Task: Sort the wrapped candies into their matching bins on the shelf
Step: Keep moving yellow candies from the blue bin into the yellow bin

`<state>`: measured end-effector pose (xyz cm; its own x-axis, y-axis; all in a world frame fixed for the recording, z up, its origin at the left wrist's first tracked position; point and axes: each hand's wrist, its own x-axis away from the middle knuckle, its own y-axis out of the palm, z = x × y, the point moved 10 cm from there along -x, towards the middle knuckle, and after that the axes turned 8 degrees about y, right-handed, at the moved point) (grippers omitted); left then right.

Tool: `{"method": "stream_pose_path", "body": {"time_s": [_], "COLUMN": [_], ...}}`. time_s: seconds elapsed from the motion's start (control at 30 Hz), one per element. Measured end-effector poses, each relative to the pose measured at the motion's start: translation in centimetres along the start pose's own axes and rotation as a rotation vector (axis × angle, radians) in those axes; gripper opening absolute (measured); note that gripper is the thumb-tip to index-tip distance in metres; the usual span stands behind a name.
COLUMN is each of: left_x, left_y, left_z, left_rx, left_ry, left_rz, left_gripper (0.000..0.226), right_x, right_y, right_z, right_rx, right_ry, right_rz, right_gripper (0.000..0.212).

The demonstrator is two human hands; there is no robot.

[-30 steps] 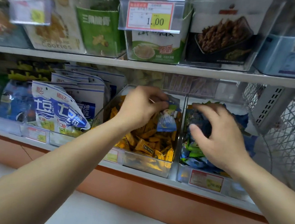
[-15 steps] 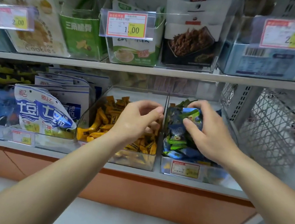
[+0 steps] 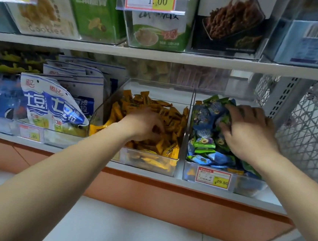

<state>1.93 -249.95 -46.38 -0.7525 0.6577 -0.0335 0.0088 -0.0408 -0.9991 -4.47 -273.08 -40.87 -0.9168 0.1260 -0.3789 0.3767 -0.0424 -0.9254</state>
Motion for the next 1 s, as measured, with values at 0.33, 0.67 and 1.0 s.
{"method": "stream_pose_path", "body": {"time_s": [0.33, 0.67, 1.0], "left_x": [0.6, 0.6, 15.6], "left_y": [-1.4, -1.3, -6.4], "left_z": [-0.9, -4.9, -3.9], "left_rx": [0.32, 0.127, 0.15], "left_ry": [0.06, -0.002, -0.36], "left_rz": [0.136, 0.026, 0.6], "left_gripper": [0.021, 0.02, 0.034], "right_x": [3.3, 3.6, 1.7], "right_y": [-1.9, 2.0, -1.2], "right_z": [-11.2, -11.7, -17.1], "right_rx": [-0.334, -0.319, -0.487], "right_ry": [-0.462, -0.56, -0.582], "right_rz": [-0.116, -0.181, -0.222], "right_gripper": [0.056, 0.047, 0.045]}}
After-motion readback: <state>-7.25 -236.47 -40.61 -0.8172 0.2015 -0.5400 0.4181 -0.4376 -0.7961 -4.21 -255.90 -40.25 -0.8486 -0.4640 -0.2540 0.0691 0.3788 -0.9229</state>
